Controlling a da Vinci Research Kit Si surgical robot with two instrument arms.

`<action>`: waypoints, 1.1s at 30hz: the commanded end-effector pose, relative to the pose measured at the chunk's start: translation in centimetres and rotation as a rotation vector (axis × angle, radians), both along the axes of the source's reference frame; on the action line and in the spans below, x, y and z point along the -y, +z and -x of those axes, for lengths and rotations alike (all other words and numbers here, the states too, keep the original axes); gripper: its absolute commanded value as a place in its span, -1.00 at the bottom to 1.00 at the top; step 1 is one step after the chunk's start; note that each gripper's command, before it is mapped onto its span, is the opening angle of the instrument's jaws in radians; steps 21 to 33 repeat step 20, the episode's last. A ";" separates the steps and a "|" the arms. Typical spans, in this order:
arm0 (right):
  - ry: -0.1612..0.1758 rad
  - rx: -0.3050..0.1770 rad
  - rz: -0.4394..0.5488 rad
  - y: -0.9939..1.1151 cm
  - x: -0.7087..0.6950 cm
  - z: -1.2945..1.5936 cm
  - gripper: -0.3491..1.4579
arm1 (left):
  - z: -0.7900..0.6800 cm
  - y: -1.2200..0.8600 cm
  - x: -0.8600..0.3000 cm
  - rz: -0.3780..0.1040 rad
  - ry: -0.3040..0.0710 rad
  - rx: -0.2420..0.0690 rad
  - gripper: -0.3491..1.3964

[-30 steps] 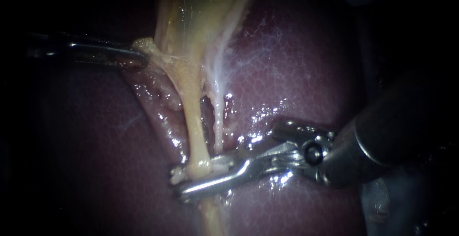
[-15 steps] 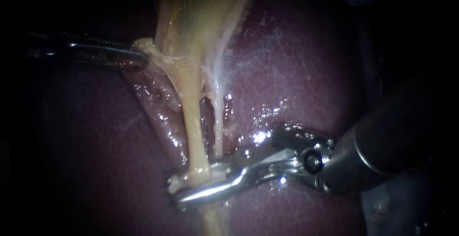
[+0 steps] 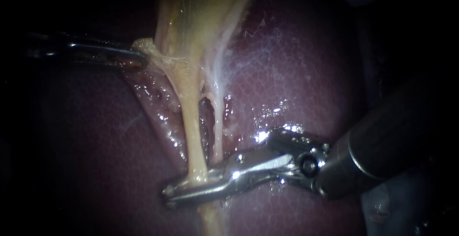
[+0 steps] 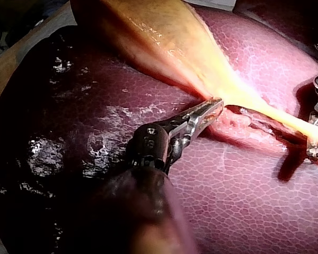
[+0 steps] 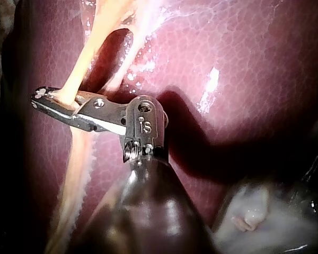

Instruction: Clipping first clip left tube

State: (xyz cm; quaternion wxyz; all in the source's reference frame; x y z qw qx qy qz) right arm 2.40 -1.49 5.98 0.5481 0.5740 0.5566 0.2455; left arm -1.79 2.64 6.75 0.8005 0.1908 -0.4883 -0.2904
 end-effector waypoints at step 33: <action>-0.011 -0.007 0.009 0.08 -0.02 0.03 -1.00 | 0.00 0.00 0.00 0.000 0.000 0.000 -1.00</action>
